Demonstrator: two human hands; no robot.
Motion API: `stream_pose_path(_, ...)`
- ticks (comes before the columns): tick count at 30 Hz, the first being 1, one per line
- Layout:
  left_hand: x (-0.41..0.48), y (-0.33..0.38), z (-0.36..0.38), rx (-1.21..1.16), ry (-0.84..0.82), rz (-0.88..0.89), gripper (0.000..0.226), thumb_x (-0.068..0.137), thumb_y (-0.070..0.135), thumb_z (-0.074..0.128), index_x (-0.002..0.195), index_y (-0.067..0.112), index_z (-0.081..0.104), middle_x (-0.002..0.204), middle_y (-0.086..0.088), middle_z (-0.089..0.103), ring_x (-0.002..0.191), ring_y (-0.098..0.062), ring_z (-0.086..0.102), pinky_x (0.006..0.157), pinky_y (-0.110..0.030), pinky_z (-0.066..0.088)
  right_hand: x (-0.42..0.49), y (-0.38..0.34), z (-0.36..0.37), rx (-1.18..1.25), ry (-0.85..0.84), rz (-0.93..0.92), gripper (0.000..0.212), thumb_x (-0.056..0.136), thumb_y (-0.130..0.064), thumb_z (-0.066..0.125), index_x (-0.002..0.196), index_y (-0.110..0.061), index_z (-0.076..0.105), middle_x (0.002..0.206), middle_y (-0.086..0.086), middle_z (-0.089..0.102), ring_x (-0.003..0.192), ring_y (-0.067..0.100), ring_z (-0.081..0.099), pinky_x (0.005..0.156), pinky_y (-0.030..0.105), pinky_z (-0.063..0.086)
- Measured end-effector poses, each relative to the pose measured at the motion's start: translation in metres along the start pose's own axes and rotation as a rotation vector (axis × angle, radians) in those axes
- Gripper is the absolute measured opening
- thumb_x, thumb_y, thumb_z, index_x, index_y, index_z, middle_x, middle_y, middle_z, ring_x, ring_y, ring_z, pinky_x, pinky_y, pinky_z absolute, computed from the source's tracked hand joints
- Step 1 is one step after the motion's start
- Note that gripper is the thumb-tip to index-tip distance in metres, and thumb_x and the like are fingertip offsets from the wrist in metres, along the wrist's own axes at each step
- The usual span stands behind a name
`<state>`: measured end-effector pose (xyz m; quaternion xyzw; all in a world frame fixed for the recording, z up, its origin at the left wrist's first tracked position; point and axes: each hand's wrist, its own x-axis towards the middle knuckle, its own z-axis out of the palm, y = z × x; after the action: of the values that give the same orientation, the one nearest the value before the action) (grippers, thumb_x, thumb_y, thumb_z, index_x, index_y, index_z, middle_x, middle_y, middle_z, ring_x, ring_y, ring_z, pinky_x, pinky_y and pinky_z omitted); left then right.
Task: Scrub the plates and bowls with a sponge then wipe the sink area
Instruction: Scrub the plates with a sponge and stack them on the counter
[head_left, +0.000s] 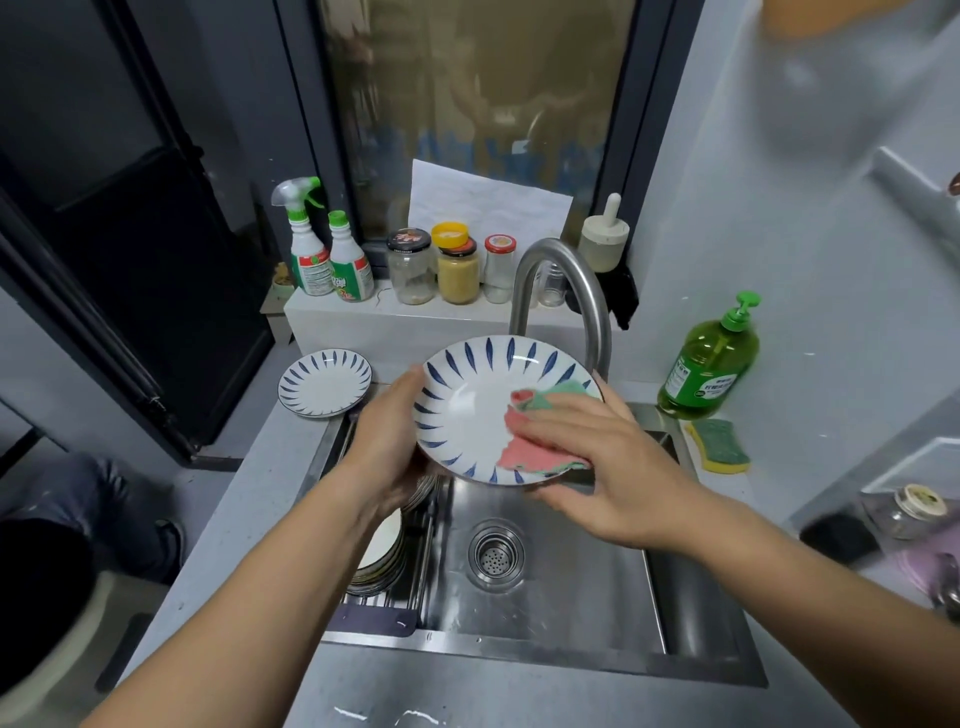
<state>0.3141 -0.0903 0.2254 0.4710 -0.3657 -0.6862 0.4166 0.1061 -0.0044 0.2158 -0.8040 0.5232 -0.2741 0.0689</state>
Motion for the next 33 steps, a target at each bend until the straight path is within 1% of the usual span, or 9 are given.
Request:
stream_pose_path(5, 0.004, 0.006, -0.012, 0.094, -0.174, -0.269, 0.034, 0.109, 0.037, 0.041, 0.110, 0.017, 0.069, 0.103, -0.012, 0.077, 0.084, -0.032, 0.076, 0.068, -0.051, 0.065, 0.003, -0.016, -0.002, 0.413, 0.108, 0.211, 0.024, 0.079, -0.019, 0.082, 0.100, -0.030, 0.078, 0.107, -0.016, 0.074, 0.113, -0.001, 0.062, 0.102, 0.024, 0.045)
stream_pose_path(8, 0.002, 0.002, -0.009, 0.180, -0.169, -0.201, 0.041, 0.107, 0.053, 0.034, 0.117, 0.026, 0.063, 0.106, -0.002, 0.069, 0.093, -0.018, 0.066, 0.080, -0.040, 0.055, 0.008, -0.015, -0.007, 0.650, 0.161, 0.410, 0.034, 0.076, -0.002, 0.083, 0.076, -0.035, 0.077, 0.088, -0.019, 0.076, 0.087, -0.005, 0.068, 0.077, 0.010, 0.050)
stream_pose_path(11, 0.011, -0.013, -0.016, 0.122, -0.198, 0.090, 0.058, 0.102, 0.061, 0.043, 0.130, 0.013, 0.061, 0.128, -0.010, 0.068, 0.119, -0.016, 0.063, 0.099, -0.028, 0.045, 0.015, -0.011, -0.013, 1.022, 0.215, 0.599, 0.018, 0.070, -0.010, 0.081, 0.086, -0.017, 0.079, 0.084, 0.002, 0.075, 0.078, 0.018, 0.067, 0.069, 0.028, 0.060)
stream_pose_path(12, 0.016, -0.017, -0.021, 0.114, -0.245, 0.148, 0.065, 0.095, 0.062, 0.057, 0.133, 0.009, 0.059, 0.134, -0.014, 0.066, 0.125, -0.020, 0.061, 0.105, -0.032, 0.045, 0.017, -0.009, -0.014, 1.185, 0.227, 0.674, 0.031, 0.069, -0.013, 0.077, 0.099, -0.008, 0.076, 0.089, 0.010, 0.074, 0.082, 0.026, 0.066, 0.071, 0.040, 0.062)
stream_pose_path(15, 0.024, -0.019, -0.033, 0.113, -0.357, 0.213, 0.067, 0.075, 0.037, 0.085, 0.131, 0.009, 0.061, 0.121, -0.008, 0.074, 0.109, -0.017, 0.068, 0.088, -0.025, 0.054, 0.021, 0.000, -0.021, 1.390, 0.178, 0.819, 0.057, 0.072, -0.016, 0.073, 0.125, 0.003, 0.062, 0.109, 0.020, 0.069, 0.099, 0.036, 0.065, 0.074, 0.068, 0.055)
stream_pose_path(19, 0.022, -0.020, -0.029, -0.055, -0.377, 0.117, 0.075, 0.055, 0.039, 0.099, 0.117, 0.007, 0.070, 0.105, -0.011, 0.077, 0.094, -0.021, 0.073, 0.076, -0.027, 0.059, 0.020, 0.006, -0.021, 1.456, 0.153, 0.823, 0.040, 0.084, -0.017, 0.063, 0.118, 0.003, 0.066, 0.109, 0.020, 0.071, 0.103, 0.035, 0.062, 0.088, 0.056, 0.054)
stream_pose_path(26, 0.010, -0.020, -0.014, -0.193, -0.266, -0.016, 0.020, 0.089, 0.024, 0.063, 0.094, 0.011, 0.078, 0.093, -0.006, 0.079, 0.085, -0.017, 0.076, 0.095, -0.040, 0.055, 0.030, 0.006, -0.018, 1.484, 0.439, 0.877, 0.029, 0.100, -0.007, 0.050, 0.122, 0.006, 0.064, 0.115, 0.020, 0.070, 0.099, 0.029, 0.068, 0.090, 0.041, 0.057)
stream_pose_path(29, 0.010, -0.021, -0.011, -0.223, -0.258, -0.060, 0.037, 0.100, 0.024, 0.058, 0.074, 0.017, 0.084, 0.087, -0.003, 0.080, 0.081, -0.015, 0.077, 0.088, -0.039, 0.057, 0.039, 0.009, -0.022, 1.393, 0.710, 0.952, 0.027, 0.103, -0.013, 0.051, 0.122, 0.002, 0.064, 0.116, 0.021, 0.070, 0.089, 0.027, 0.070, 0.078, 0.041, 0.061)
stream_pose_path(33, 0.009, -0.023, -0.005, -0.245, -0.240, -0.091, 0.047, 0.103, 0.026, 0.056, 0.065, 0.019, 0.083, 0.082, 0.000, 0.080, 0.074, -0.013, 0.077, 0.083, -0.040, 0.056, 0.047, 0.000, -0.034, 0.993, 0.913, 0.681, 0.017, 0.102, -0.014, 0.054, 0.111, -0.016, 0.069, 0.108, 0.009, 0.072, 0.095, 0.021, 0.070, 0.084, 0.034, 0.058)
